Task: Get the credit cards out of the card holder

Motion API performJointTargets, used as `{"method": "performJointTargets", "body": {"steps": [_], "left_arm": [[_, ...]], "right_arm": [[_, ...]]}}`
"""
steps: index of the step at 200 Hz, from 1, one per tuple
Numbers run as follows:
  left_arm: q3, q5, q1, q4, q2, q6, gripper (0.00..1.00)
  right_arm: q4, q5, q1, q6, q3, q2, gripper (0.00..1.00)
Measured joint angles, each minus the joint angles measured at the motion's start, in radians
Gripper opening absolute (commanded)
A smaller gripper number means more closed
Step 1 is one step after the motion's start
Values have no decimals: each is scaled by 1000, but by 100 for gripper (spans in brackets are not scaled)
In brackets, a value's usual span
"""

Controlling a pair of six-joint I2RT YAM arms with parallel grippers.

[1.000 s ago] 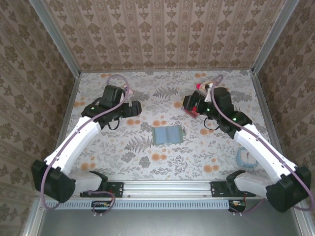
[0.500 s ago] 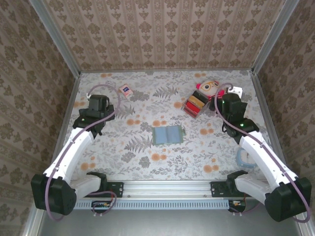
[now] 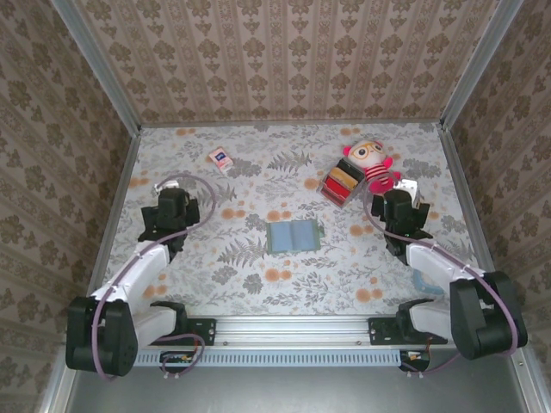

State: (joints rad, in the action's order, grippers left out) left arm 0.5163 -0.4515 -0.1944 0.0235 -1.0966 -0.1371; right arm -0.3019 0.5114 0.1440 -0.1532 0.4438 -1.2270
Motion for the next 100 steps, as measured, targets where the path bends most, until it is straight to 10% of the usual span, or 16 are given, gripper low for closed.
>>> {"method": "performJointTargets", "body": {"steps": [100], "left_arm": [[-204, 243, 132, 642, -174, 138, 100]], "right_arm": [[-533, -284, -127, 73, -94, -226, 100]]}}
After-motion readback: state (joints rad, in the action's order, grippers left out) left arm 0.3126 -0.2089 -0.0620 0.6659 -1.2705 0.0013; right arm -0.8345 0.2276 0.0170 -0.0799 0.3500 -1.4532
